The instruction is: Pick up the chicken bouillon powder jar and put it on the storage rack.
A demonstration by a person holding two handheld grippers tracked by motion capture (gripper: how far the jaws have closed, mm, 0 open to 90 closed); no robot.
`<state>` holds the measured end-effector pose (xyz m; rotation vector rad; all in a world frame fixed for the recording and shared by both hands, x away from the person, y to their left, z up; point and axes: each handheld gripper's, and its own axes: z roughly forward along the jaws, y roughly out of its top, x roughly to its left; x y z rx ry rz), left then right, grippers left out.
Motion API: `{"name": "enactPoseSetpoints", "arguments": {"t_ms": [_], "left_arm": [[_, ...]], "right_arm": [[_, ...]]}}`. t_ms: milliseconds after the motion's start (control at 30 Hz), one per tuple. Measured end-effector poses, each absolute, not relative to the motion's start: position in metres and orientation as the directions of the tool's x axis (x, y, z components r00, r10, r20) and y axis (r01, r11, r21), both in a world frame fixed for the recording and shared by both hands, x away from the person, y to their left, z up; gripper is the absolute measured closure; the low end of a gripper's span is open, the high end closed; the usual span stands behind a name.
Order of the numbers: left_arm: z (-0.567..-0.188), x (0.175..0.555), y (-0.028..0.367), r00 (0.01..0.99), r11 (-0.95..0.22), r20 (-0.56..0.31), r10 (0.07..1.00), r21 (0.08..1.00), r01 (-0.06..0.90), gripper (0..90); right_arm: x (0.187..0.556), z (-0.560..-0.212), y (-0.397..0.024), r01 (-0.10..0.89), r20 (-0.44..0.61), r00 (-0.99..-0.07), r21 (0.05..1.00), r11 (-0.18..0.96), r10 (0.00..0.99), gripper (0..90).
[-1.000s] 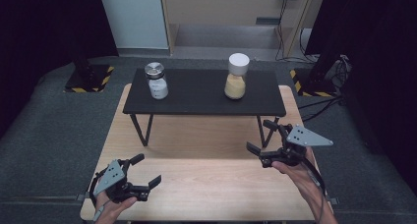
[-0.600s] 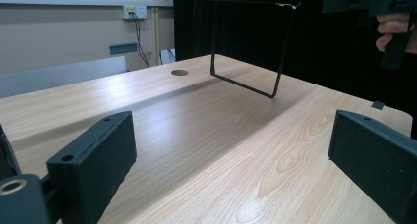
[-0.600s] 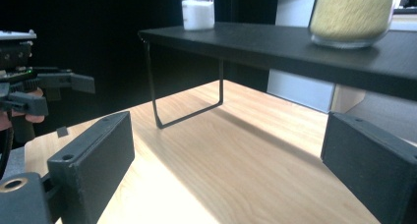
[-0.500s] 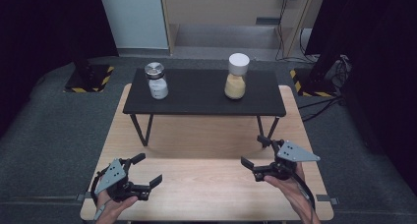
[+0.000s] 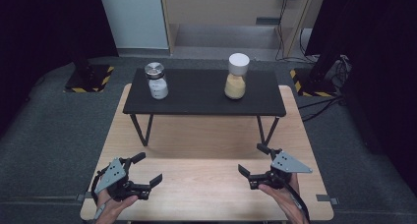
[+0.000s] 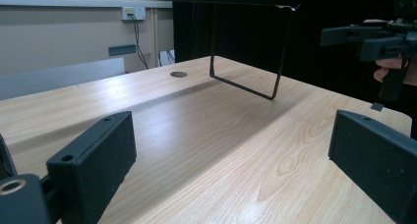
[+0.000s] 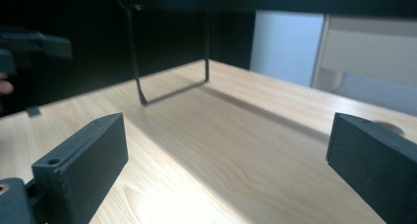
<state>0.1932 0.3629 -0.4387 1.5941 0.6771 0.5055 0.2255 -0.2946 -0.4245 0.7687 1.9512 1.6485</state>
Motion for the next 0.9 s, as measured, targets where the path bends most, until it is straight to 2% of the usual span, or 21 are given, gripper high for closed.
{"name": "enactPoseSetpoints", "arguments": {"t_ms": [433, 900], "left_arm": [[-0.439, 0.191, 0.366, 0.719, -0.039, -0.065, 0.692, 0.991, 0.128, 2.6], [-0.439, 0.186, 0.372, 0.668, -0.01, -0.068, 0.741, 0.994, 0.112, 2.7]], "right_arm": [[0.213, -0.436, -0.294, 0.149, 0.025, -0.704, 0.982, 0.113, 0.71, 1.2], [0.197, -0.443, -0.313, 0.144, 0.062, -0.598, 0.989, 0.03, 0.799, 1.2]]}}
